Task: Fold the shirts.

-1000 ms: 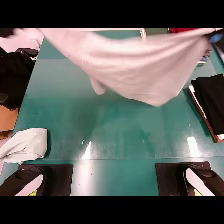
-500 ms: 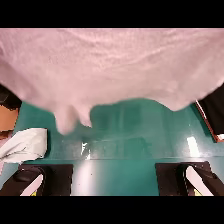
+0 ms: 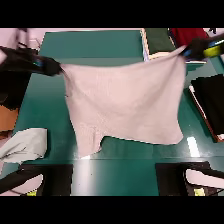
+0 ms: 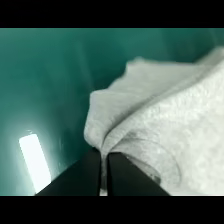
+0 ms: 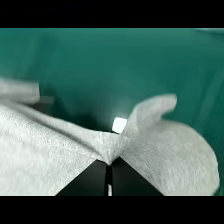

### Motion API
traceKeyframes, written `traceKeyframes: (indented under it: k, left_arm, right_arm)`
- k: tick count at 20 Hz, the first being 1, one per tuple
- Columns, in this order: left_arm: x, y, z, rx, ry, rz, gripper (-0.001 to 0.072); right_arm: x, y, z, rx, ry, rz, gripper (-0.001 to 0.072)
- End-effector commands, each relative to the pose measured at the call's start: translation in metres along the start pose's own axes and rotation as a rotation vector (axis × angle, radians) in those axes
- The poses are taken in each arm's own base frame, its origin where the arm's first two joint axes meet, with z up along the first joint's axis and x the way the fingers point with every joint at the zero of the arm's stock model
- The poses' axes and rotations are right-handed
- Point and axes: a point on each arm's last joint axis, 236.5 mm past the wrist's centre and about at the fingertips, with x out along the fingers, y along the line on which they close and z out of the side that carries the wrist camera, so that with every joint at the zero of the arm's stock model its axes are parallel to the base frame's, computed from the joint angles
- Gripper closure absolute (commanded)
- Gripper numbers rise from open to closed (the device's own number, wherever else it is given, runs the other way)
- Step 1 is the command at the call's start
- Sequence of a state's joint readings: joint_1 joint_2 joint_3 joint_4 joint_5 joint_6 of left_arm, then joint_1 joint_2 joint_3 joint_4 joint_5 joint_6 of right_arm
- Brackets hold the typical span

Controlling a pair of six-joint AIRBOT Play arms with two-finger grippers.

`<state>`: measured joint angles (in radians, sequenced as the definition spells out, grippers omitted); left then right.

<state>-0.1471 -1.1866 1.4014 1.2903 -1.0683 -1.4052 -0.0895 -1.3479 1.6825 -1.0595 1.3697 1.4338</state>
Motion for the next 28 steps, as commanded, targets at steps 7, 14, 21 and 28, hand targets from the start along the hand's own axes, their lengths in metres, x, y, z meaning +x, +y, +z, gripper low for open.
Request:
traceKeyframes:
  k: [7,14,21,28]
  left_arm:
    - [0.065,0.067,-0.056,-0.224,0.217,0.061,0.0180]
    - [0.054,0.063,-0.199,-0.389,0.457,0.025,0.0180]
    - [0.091,0.036,-0.222,-0.439,0.359,-0.095,0.0181]
    - [0.103,0.008,-0.218,-0.353,0.347,-0.094,0.0180]
  right_arm:
    - [0.109,-0.026,-0.031,0.031,0.260,0.000,0.0266]
    - [0.072,0.004,-0.082,0.022,0.236,0.059,0.0272]
    - [0.063,0.012,-0.115,0.041,0.227,0.063,0.0272]
    - [0.059,0.025,-0.116,0.060,0.228,0.112,0.0273]
